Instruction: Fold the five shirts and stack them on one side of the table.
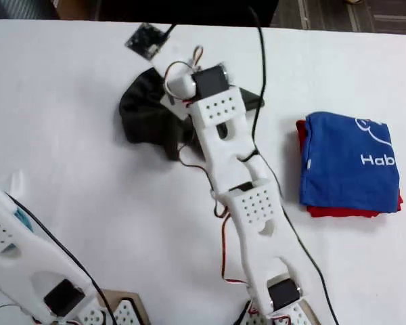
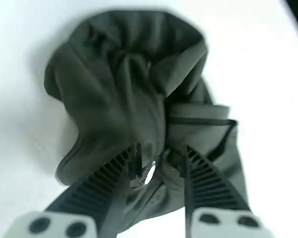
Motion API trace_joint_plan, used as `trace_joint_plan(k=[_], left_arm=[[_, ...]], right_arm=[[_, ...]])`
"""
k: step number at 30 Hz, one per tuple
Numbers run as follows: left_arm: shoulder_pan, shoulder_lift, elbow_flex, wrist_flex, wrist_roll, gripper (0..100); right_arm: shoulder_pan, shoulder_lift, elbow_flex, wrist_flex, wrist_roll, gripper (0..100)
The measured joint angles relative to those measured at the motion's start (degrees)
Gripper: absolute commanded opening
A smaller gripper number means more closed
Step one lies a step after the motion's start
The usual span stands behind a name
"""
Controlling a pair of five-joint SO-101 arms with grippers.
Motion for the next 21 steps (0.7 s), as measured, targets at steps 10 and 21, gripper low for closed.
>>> trace_joint_plan(k=[10,21], left_arm=[[0.0,0.0,0.0,0.0,0.0,28],[0.0,0.0,0.0,0.0,0.0,28]], right_arm=[[-2.0,-12.5,23.7,0.0,5.1,13.9],[-6.9,-26.7,72.8,-14.1,3.1,13.9]])
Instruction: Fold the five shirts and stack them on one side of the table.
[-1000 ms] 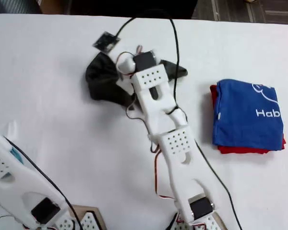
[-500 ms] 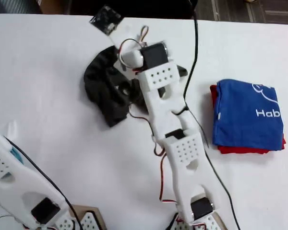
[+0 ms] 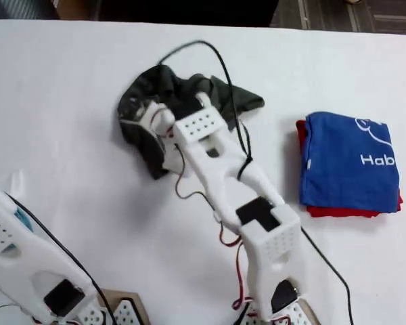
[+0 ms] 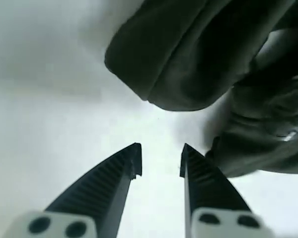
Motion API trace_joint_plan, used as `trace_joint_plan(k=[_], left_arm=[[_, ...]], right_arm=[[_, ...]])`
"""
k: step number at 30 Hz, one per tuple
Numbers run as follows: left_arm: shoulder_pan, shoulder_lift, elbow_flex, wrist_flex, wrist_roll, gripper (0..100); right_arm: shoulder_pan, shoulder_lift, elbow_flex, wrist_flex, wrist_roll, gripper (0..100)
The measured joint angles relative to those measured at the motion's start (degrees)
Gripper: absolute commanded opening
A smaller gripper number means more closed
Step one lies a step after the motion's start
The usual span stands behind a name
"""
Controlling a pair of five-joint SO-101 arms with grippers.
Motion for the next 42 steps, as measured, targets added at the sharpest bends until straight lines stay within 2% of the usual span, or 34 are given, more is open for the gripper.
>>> trace_joint_plan(k=[5,11,20,32,36,42], left_arm=[[0.0,0.0,0.0,0.0,0.0,28],[0.0,0.0,0.0,0.0,0.0,28],[0.0,0.0,0.0,0.0,0.0,28],[0.0,0.0,0.0,0.0,0.0,28],[0.0,0.0,0.0,0.0,0.0,28],[0.0,0.0,0.0,0.0,0.0,28]], right_arm=[[-4.4,-1.1,8.6,-5.8,-0.8,13.9],[-6.5,-1.1,9.6,-12.2,-1.1,13.9],[-3.8,-1.0,9.7,-26.2,-1.1,13.8],[-2.3,2.4,9.7,-24.4,-1.1,13.8],[-2.0,0.9,9.7,-20.5,-1.1,13.8],[-6.5,-1.4,9.7,-14.5,-1.1,13.8]])
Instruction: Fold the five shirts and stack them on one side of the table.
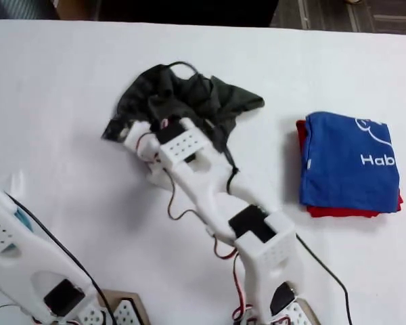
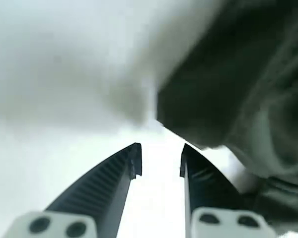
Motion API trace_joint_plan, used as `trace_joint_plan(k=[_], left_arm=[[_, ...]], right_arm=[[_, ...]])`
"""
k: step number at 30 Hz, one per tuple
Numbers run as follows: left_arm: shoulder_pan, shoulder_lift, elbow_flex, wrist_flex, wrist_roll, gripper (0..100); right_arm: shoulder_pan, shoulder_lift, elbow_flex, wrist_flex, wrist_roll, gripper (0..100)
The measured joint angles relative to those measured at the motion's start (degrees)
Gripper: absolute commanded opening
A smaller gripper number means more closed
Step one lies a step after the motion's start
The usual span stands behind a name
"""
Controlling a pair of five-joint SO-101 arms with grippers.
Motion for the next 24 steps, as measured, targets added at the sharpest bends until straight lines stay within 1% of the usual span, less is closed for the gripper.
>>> trace_joint_plan(k=[6,10,13,21,24], left_arm=[[0.0,0.0,0.0,0.0,0.0,28],[0.0,0.0,0.0,0.0,0.0,28],[0.0,0.0,0.0,0.0,0.0,28],[0.0,0.0,0.0,0.0,0.0,28],[0.0,0.0,0.0,0.0,0.0,28]], right_arm=[[-0.9,0.4,0.0,-2.0,0.0,13.8],[-1.1,4.4,0.0,-5.2,0.0,13.8],[-0.1,6.2,-1.3,-7.3,-0.1,13.8],[4.7,10.3,-10.4,-8.4,0.0,13.8],[4.9,13.2,-13.1,-8.4,0.0,13.8]])
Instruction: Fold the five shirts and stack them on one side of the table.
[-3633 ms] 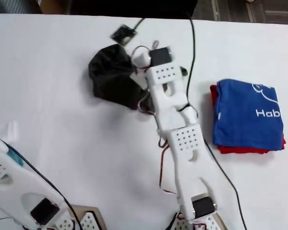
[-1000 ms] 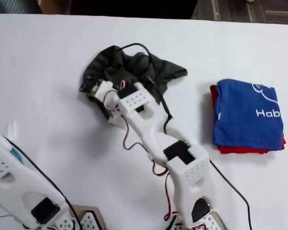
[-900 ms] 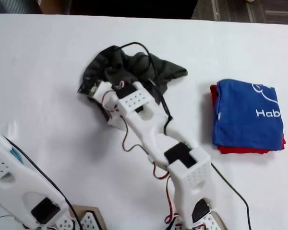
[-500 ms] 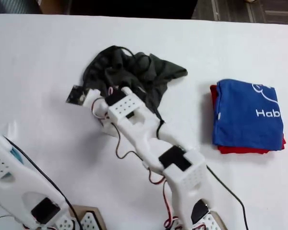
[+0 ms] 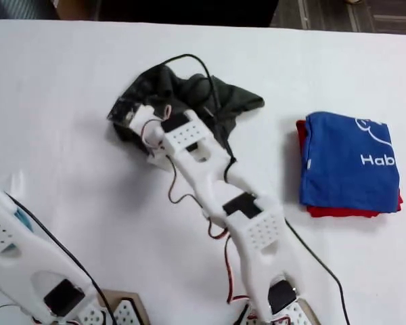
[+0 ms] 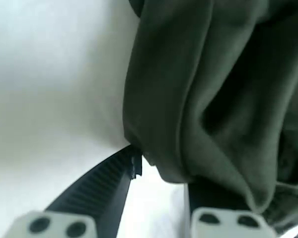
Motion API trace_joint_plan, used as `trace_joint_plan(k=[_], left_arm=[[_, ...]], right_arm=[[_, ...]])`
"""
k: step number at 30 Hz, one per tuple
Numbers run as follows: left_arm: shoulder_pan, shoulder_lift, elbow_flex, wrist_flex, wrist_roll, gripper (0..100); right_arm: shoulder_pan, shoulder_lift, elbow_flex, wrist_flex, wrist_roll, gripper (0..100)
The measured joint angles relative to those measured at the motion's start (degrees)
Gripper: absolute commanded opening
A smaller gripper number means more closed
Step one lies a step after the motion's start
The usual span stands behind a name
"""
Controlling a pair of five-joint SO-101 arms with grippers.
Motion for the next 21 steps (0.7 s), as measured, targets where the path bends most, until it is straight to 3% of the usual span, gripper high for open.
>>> trace_joint_plan(k=[5,8,13,21], left_arm=[[0.0,0.0,0.0,0.0,0.0,28],[0.0,0.0,0.0,0.0,0.0,28],[0.0,0.0,0.0,0.0,0.0,28],[0.0,0.0,1.6,0.0,0.0,28]], right_arm=[[0.2,3.0,-4.0,0.4,-0.1,12.5],[0.4,3.3,-5.3,1.1,0.0,1.7],[0.5,3.4,-6.2,2.0,0.0,2.2],[-0.1,1.2,-15.6,17.0,0.0,2.2]])
